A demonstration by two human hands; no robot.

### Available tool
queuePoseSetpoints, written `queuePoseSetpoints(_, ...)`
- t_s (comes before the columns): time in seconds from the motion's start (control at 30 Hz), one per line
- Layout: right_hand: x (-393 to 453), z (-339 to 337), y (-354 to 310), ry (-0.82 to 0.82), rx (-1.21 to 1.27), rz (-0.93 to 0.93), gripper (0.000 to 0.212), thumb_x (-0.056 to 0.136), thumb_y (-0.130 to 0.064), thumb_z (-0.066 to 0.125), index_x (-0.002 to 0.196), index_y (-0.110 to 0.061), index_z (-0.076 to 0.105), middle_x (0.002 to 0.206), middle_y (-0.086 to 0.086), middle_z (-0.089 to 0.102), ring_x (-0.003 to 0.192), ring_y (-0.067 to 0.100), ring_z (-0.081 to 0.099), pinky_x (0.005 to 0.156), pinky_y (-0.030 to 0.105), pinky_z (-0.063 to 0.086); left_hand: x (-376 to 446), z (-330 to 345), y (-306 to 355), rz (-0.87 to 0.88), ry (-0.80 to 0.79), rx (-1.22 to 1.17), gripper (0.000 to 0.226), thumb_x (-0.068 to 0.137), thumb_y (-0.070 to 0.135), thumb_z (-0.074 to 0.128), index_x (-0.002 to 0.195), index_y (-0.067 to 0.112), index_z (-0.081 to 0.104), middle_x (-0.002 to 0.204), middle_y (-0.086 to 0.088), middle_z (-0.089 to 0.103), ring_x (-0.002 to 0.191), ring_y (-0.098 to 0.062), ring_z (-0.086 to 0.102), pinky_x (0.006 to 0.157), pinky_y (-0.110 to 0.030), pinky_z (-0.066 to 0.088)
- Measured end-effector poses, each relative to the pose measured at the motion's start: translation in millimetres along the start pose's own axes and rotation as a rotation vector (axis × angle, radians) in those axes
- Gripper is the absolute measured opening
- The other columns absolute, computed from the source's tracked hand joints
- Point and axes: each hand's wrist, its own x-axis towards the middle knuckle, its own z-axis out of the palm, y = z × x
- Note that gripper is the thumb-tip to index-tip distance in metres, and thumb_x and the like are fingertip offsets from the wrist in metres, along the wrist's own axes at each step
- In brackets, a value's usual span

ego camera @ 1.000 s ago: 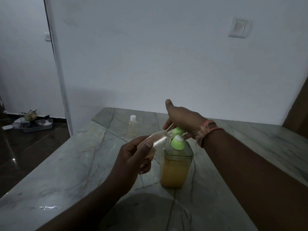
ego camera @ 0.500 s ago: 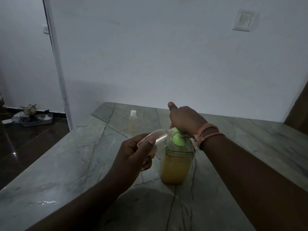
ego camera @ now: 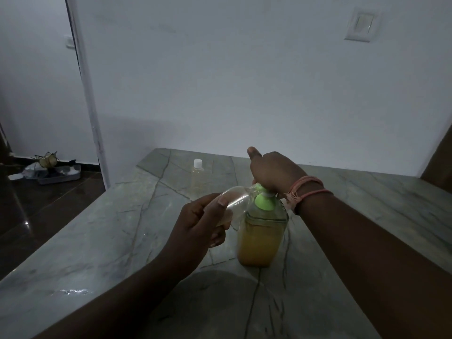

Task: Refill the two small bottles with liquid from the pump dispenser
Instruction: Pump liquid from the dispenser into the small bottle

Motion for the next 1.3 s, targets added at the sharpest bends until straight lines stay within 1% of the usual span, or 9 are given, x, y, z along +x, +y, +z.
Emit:
queuePoseSetpoints(0.1,-1,-6,-2,0.032,0.042,0.024,0.036,0.098,-0.044,0.023,0.095,-0.033,0.058,0.125,0.016,0.058,0.110,0.033,0.056,0.096,0.039,0.044,-1,1,1,-0.019,0.002,0.016,0.045,0.096,0.045,0.050,0.121,0.012,0.067,0.067,-0.001,0.059,0.049,-0.010,0.043,0.044,-0.022,0.039)
queuePoseSetpoints(0.2,5,-1,-1,0.045,0.064,0.013,0.046,0.097,-0.035,0.023,0.137,-0.035,0.046,0.127,0.012,0.057,0.110,0.034,0.055,0.097,0.043,0.044,0,0,1,-0.027,-0.001,0.014,0.045,0.098,0.044,0.048,0.124,0.010,0.064,0.073,-0.007,0.062,0.048,-0.012,0.044,0.042,-0.022,0.040)
queuePoseSetpoints(0.47,3,5,0,0.059,0.060,0.050,0.056,0.094,-0.024,0.018,0.150,-0.031,0.018,0.133,0.020,0.048,0.115,0.040,0.050,0.095,0.044,0.041,-1,-2,-4,-0.048,-0.006,0.033,0.035,0.103,0.037,0.044,0.120,0.016,0.066,0.074,-0.011,0.063,0.046,-0.013,0.045,0.041,-0.024,0.040)
queuePoseSetpoints(0.7,6,1,2,0.077,-0.004,-0.001,0.048,0.098,-0.038,0.022,0.139,-0.029,0.045,0.133,0.016,0.053,0.115,0.036,0.052,0.100,0.046,0.040,1,-2,-4,-0.039,-0.019,0.023,0.041,0.103,0.038,0.045,0.122,0.006,0.063,0.071,-0.006,0.061,0.046,-0.010,0.044,0.041,-0.022,0.039)
queuePoseSetpoints(0.93,2,-1,0,0.032,-0.028,0.031,0.048,0.098,-0.033,0.020,0.142,-0.031,0.038,0.137,0.017,0.047,0.118,0.037,0.049,0.100,0.044,0.040,-2,0,-2,-0.064,-0.036,-0.008,0.039,0.106,0.033,0.038,0.101,0.003,0.063,0.062,-0.001,0.057,0.045,-0.010,0.042,0.040,-0.021,0.038)
queuePoseSetpoints(1.0,1,-5,-2,-0.015,-0.005,0.013,0.039,0.100,-0.033,0.021,0.109,-0.039,0.058,0.135,0.019,0.049,0.117,0.034,0.050,0.101,0.040,0.039,-2,0,-1,-0.079,-0.044,-0.031,0.042,0.105,0.032,0.038,0.103,-0.003,0.061,0.063,-0.001,0.056,0.045,-0.011,0.041,0.041,-0.022,0.037)
queuePoseSetpoints(1.07,0,-5,-2,-0.013,0.014,0.012,0.037,0.099,-0.033,0.021,0.074,-0.043,0.046,0.123,0.024,0.049,0.111,0.033,0.052,0.100,0.040,0.039,-2,-1,-2,-0.108,-0.049,-0.055,0.051,0.104,0.037,0.038,0.103,-0.011,0.057,0.063,-0.003,0.053,0.046,-0.012,0.040,0.042,-0.022,0.037)
queuePoseSetpoints(1.2,6,3,4,0.050,0.021,0.035,0.047,0.099,-0.033,0.021,0.135,-0.031,0.050,0.135,0.017,0.051,0.117,0.036,0.051,0.101,0.046,0.040,-1,-3,-6,-0.140,-0.045,-0.071,0.060,0.103,0.043,0.038,0.110,-0.014,0.055,0.067,-0.011,0.050,0.047,-0.013,0.038,0.043,-0.022,0.036)
queuePoseSetpoints(1.3,-3,3,3,0.051,0.046,0.041,0.042,0.100,-0.037,0.020,0.104,-0.039,0.062,0.137,0.017,0.049,0.120,0.036,0.050,0.103,0.045,0.039,-1,-3,-8,-0.139,-0.045,-0.064,0.058,0.103,0.043,0.039,0.109,-0.012,0.056,0.065,-0.009,0.052,0.047,-0.012,0.040,0.043,-0.023,0.037)
